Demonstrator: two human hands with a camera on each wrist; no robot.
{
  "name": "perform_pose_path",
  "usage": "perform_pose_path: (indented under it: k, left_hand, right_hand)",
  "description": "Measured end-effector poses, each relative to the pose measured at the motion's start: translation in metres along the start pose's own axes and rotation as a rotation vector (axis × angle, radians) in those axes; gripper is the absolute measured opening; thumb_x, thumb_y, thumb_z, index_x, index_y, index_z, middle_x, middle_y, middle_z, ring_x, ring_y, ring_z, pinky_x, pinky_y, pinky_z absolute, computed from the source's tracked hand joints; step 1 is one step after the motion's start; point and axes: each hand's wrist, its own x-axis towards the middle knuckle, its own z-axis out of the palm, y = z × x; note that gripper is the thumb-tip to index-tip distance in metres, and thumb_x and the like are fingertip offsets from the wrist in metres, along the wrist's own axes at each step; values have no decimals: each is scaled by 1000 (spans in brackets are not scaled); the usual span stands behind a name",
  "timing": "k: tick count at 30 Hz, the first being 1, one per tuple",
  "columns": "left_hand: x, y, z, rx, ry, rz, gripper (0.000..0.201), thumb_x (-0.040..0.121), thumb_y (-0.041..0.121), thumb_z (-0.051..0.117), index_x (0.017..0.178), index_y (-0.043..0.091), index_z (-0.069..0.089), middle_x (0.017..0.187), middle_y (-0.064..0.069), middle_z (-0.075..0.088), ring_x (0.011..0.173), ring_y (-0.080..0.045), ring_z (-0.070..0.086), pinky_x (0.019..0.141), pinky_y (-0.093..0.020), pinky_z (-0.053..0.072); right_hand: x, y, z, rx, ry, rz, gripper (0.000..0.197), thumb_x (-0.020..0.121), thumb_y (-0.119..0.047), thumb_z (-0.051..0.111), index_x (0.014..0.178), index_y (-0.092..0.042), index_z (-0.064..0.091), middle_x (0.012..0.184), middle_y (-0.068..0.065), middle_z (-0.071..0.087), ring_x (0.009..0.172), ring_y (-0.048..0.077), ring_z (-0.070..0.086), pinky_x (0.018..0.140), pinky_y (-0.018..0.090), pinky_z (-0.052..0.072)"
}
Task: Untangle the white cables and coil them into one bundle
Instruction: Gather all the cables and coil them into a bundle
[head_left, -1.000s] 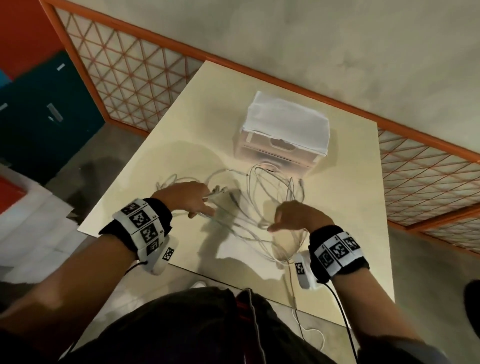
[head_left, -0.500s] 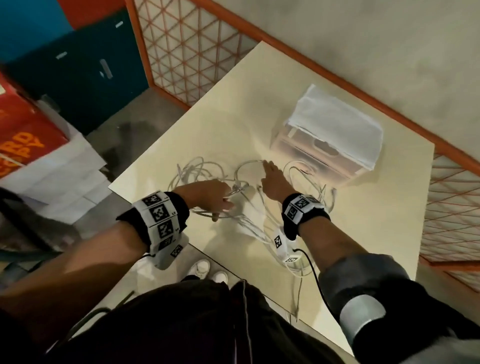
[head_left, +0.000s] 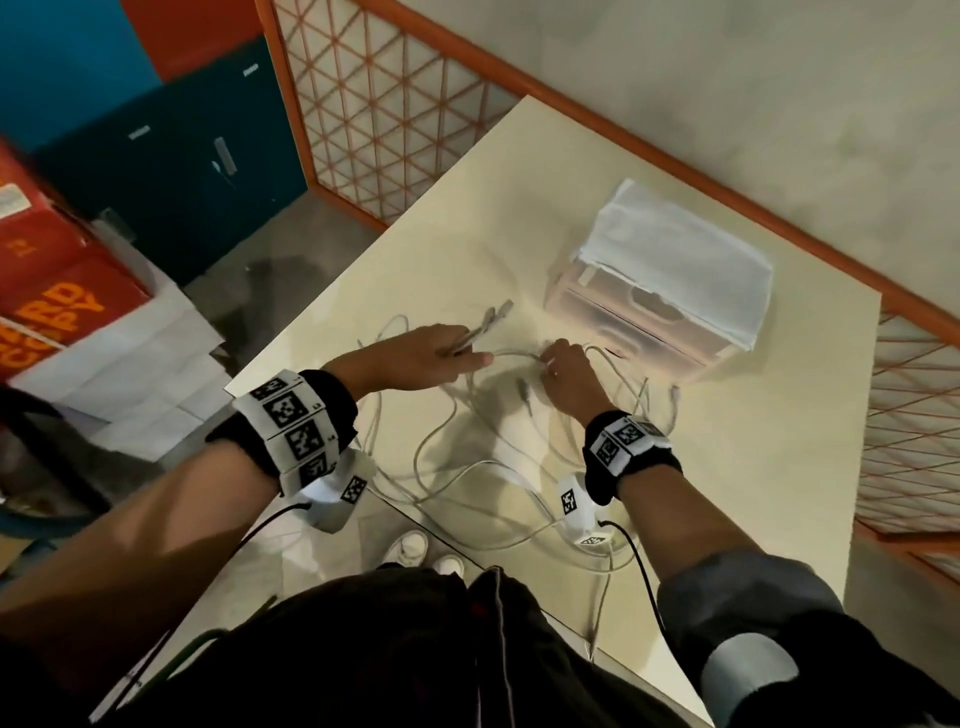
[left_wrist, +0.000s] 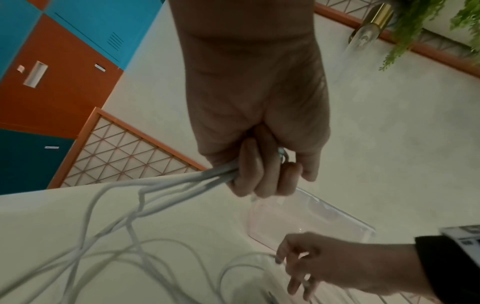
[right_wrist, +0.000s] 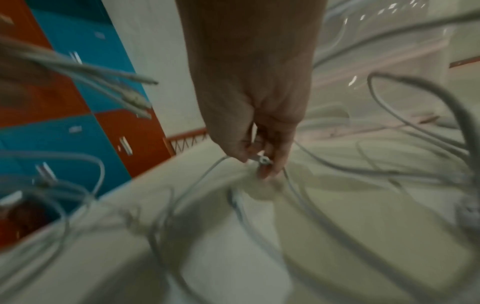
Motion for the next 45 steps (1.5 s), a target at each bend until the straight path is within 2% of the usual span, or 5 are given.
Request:
perform_pose_path:
  k: [5,19,27,35,45]
  left_hand:
    - [9,10,-9,-33,170,59,33,92,25,60,75,17,33,71,4,36,62,-11,32,54,-12,31]
    - [30,70,2,-145,198,250,36,101,35,35,71,21,47,74,2,39,59,-6,41,61,-24,36]
    - [40,81,-6,-445,239,271,33,103,32,30,77,15,39,63,0,43,47,-5,50,59,-23,54]
    - [65,52,-41,-365,921,137,41,101,40,31,63,24,32,58,5,32,54,-17,35,61,-41,38]
    - [59,67,14,-373,251,350,30,102,26,38,84,21,61,48,10,31,38,-3,26,40,-20,24]
  right_hand:
    - [-7,-31,-73,593,188,33,20,83,7,59,85,-13,61,72,2,60,51,-2,58,53,17,46]
    - [-58,-79,-147,903,239,-56,43,89,-27,65,120,-8,42,99,5,62,78,17,69,70,28,55]
    - [-94,-39,-51,662,-364,76,25,95,-34,55,98,-10,52,93,15,69,74,22,65,65,17,48]
    - [-132,54,-71,593,-47,173,32,97,-31,51,70,-13,55,62,-2,46,55,7,43,61,22,37]
    - [-104,-35,-124,370,-24,1,30,96,-31,52,74,-15,65,51,-17,51,53,0,43,57,12,33]
